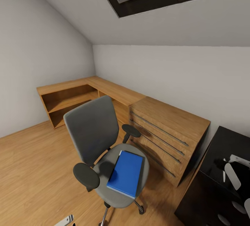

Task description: In the bedroom, organize the workspace by keeping the computer under the desk, ensuring the monitor is on the desk, placing the keyboard on the desk next to the monitor, placing the mouse on the desk next to the keyboard, moving the folder from the swivel chair onto the desk next to the mouse, stacking the notebook on top of the folder with the pen on top of the notebook, and positioning the swivel chair next to the desk.

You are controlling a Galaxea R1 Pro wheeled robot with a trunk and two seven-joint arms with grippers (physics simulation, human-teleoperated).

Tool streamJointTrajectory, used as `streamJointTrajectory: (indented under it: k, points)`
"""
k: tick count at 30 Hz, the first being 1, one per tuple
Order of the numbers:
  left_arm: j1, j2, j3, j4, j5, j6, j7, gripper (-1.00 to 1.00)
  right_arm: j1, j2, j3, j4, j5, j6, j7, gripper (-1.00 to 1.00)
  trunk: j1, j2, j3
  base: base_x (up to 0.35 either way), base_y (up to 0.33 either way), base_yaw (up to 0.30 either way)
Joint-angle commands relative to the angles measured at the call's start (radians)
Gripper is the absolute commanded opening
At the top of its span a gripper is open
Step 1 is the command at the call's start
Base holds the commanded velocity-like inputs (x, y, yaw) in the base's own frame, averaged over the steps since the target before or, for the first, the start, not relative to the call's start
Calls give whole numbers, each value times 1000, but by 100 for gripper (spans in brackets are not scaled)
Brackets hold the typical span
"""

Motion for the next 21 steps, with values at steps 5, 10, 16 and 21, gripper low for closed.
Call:
streamJointTrajectory:
  k: [5,10,16,21]
  points:
    - [-1,2,-5,-1,9,-5,7,100,0,0,1,-5,-11,3,-7,100,0,-1,-1,0,0,0]
    - [-1,1,-5,-1,9,-5,7,100,0,1,1,-10,-12,3,-7,100,0,-1,-1,0,0,0]
    - [-1,1,-6,0,9,-5,7,100,0,5,-1,-95,-15,7,-9,100,0,-1,-1,0,0,0]
    - [-1,0,-8,3,9,-5,8,100,50,81,-3,-408,-16,157,-13,100,0,-1,-1,0,0,0]
